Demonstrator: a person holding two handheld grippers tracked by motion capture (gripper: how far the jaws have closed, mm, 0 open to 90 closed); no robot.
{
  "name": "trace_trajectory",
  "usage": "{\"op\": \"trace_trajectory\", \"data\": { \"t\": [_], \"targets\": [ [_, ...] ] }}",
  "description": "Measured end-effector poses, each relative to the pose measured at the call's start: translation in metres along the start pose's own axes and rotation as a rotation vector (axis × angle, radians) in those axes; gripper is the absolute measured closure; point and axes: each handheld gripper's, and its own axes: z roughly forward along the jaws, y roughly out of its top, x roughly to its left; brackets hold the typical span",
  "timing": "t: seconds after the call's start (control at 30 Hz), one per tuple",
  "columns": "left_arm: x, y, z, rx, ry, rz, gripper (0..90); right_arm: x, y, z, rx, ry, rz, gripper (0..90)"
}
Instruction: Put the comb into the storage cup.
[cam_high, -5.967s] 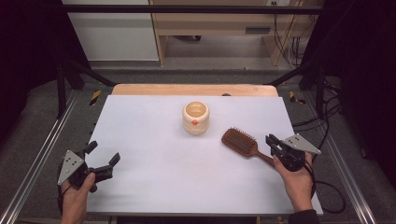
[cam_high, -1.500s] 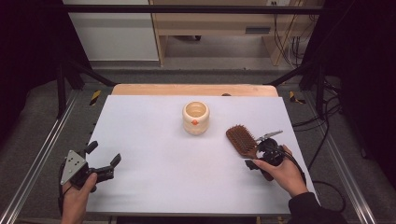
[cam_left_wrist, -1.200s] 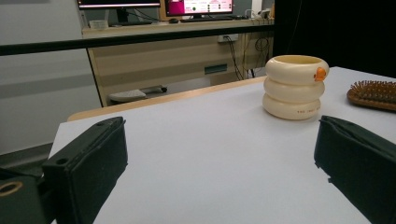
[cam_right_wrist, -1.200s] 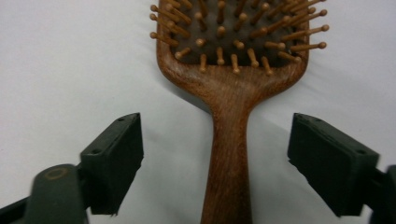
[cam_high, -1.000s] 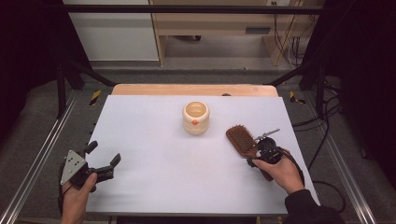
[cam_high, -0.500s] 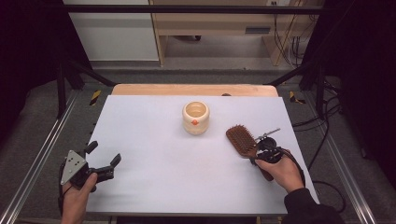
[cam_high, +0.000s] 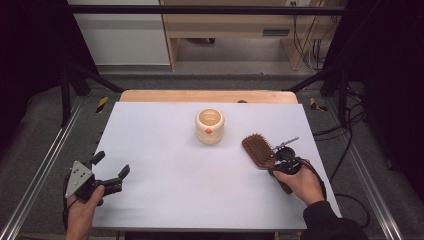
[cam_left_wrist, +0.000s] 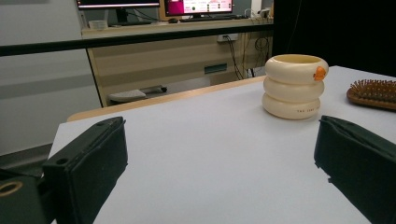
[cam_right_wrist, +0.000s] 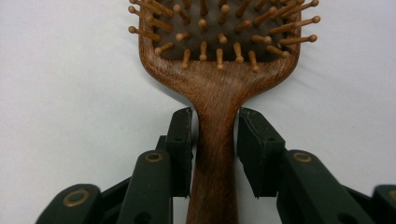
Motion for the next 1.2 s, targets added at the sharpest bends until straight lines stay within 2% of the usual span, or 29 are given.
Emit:
{"op": "trace_trajectory", "data": {
  "t": [0.37, 0.5, 0.73, 0.93, 1.2],
  "targets": [
    [0.0, 0.0, 0.0, 0.002, 0.0, 0.003, 2.6, 0.0, 0.005, 0.001, 0.046, -0.01, -0.002, 71.3],
    [0.0, 0.0, 0.0, 0.003, -0.001, 0.004, 2.6, -0.002, 0.007, 0.002, 0.059, 0.004, 0.011, 72.3],
    [-0.001, 0.0, 0.0, 0.005, -0.001, 0.008, 2.6, -0.001, 0.009, 0.002, 0.068, 0.0, -0.009, 72.8],
    [0.0, 0.0, 0.0, 0.003, 0.003, 0.005, 2.6, 0.001, 0.005, 0.001, 0.039, -0.016, -0.033, 72.9],
    [-0.001, 0.0, 0.001, 0.007, 0.001, 0.007, 2.6, 0.006, -0.004, -0.009, -0.028, 0.005, -0.036, 73.0]
  ]
}}
